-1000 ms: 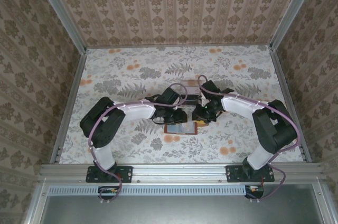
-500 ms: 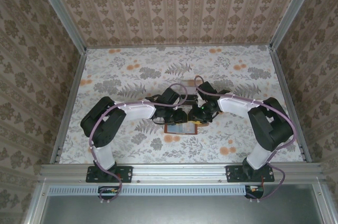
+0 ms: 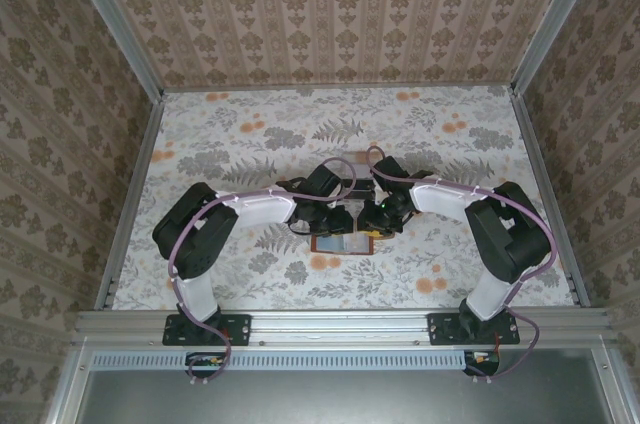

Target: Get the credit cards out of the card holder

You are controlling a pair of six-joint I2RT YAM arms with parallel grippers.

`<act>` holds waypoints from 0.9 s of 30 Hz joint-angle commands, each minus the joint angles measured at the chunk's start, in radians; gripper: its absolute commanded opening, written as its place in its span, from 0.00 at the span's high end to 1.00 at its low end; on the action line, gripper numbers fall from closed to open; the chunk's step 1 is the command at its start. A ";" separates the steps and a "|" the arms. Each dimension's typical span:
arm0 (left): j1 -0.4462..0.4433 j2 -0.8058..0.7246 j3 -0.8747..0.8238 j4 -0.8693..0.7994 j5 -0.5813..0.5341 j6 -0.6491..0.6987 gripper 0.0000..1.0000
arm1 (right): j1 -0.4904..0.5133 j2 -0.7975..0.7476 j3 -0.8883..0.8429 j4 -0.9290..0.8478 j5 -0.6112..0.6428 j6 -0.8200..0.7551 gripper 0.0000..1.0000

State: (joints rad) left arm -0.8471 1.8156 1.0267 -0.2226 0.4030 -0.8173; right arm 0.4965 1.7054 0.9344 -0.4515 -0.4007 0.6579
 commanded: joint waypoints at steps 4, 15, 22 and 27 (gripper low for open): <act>0.005 -0.031 0.014 -0.069 -0.032 0.028 0.74 | 0.006 0.010 0.005 -0.062 0.049 -0.018 0.74; 0.012 -0.052 0.004 -0.058 -0.049 0.015 0.70 | 0.005 0.013 0.007 -0.062 0.045 -0.019 0.74; 0.013 -0.018 0.001 -0.041 -0.028 0.007 0.70 | 0.006 0.012 0.004 -0.064 0.046 -0.020 0.74; 0.014 0.006 -0.003 -0.028 -0.019 0.001 0.70 | 0.007 0.008 0.003 -0.065 0.045 -0.021 0.74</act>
State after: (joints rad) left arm -0.8417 1.7947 1.0328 -0.2527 0.3714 -0.8116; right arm 0.4965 1.7054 0.9344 -0.4519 -0.3996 0.6510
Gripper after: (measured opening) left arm 0.298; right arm 0.261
